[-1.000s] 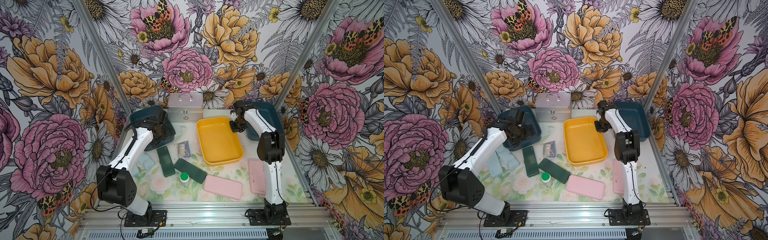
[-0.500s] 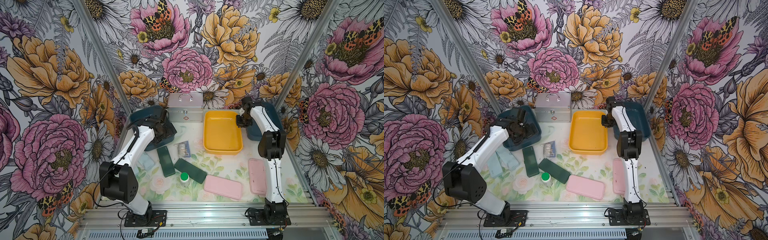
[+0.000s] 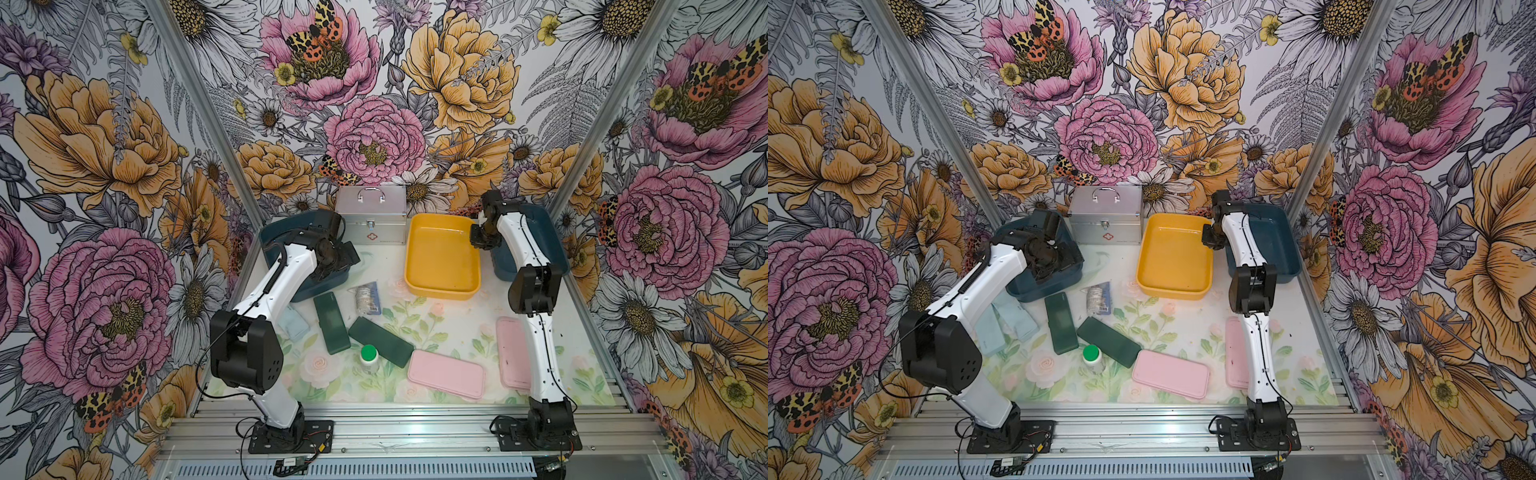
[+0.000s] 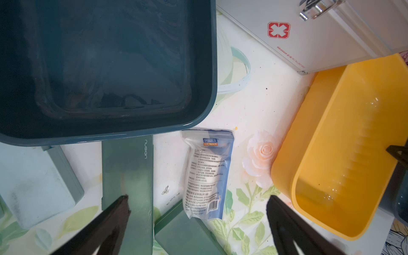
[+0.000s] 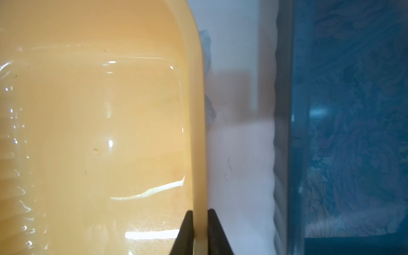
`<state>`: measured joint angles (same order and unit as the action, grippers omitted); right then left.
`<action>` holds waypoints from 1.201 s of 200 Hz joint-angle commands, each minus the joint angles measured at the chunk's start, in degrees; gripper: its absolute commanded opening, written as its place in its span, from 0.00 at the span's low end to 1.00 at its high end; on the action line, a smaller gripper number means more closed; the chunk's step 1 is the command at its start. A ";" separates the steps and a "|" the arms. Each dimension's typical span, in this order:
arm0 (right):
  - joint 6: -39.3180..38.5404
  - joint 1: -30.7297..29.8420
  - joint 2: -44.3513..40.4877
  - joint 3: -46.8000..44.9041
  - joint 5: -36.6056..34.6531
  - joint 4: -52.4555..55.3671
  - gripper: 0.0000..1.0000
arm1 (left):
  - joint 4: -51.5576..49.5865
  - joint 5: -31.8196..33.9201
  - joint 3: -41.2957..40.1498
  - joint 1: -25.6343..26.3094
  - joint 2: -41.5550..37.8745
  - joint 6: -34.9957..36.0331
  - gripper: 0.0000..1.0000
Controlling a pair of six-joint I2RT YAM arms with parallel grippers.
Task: Place the pencil cases by color into the storage box
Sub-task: Move the storage box to the center of the board.
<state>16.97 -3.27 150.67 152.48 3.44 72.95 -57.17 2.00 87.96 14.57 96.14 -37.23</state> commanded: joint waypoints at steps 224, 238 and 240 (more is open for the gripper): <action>-3.09 -5.58 -16.36 -8.35 0.60 -17.64 0.99 | 0.65 3.72 10.15 -14.48 11.63 8.13 0.99; -3.33 -6.53 -18.64 -11.47 1.24 -17.66 0.99 | -0.14 4.97 11.36 -15.17 13.67 9.11 0.99; -3.32 -6.61 -18.94 -11.85 1.29 -17.66 0.99 | -0.21 5.02 11.51 -15.31 13.95 9.28 0.99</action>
<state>14.09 -8.71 135.79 144.90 3.51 56.36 -56.21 4.03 97.67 0.01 105.60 -31.03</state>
